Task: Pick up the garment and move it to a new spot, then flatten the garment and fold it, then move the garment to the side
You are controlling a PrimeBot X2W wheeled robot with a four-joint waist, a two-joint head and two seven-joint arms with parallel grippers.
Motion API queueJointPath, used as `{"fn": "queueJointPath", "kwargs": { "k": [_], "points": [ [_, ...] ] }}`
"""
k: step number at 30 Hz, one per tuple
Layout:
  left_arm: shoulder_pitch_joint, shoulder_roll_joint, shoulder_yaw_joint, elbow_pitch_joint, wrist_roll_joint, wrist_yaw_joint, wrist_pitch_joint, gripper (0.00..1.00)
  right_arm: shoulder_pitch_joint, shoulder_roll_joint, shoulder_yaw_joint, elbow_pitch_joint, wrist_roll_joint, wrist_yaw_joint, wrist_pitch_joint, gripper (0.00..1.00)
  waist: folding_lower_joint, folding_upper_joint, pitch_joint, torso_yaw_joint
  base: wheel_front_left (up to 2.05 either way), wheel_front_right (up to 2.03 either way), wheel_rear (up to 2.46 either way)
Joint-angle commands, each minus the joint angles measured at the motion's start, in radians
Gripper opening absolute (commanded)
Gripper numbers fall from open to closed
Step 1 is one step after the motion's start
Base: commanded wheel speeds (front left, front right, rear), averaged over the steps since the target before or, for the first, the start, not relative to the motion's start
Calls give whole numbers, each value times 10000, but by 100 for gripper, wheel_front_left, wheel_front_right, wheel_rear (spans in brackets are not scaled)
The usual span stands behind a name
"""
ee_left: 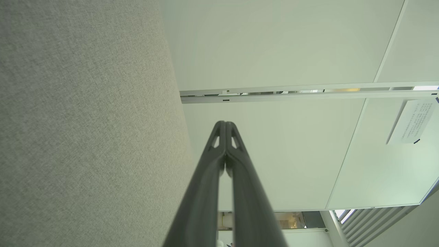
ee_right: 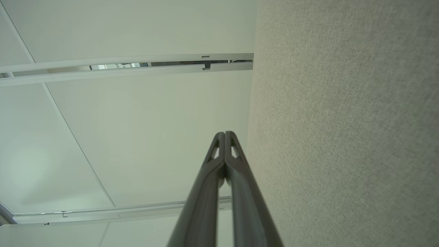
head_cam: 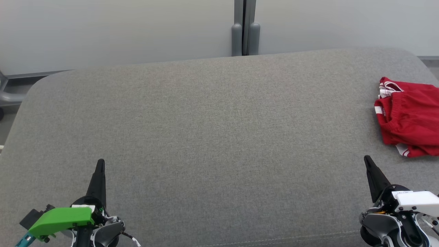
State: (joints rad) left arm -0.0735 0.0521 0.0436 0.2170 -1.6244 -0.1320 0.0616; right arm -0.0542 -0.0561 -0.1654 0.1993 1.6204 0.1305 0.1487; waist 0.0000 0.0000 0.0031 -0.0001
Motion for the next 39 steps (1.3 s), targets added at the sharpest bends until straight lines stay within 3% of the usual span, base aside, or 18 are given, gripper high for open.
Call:
{"fn": "queueJointPath", "kwargs": {
  "k": [1,39],
  "points": [
    [-148,-11,46,3,-14,-42,59,0,-101,-20,-26,21,15,4,56,0,0,0,0,0,0,0,0],
    [-147,-32,71,3,29,-42,79,0,-106,9,-65,23,-36,4,88,0,0,0,0,0,0,0,0]
  ]
}}
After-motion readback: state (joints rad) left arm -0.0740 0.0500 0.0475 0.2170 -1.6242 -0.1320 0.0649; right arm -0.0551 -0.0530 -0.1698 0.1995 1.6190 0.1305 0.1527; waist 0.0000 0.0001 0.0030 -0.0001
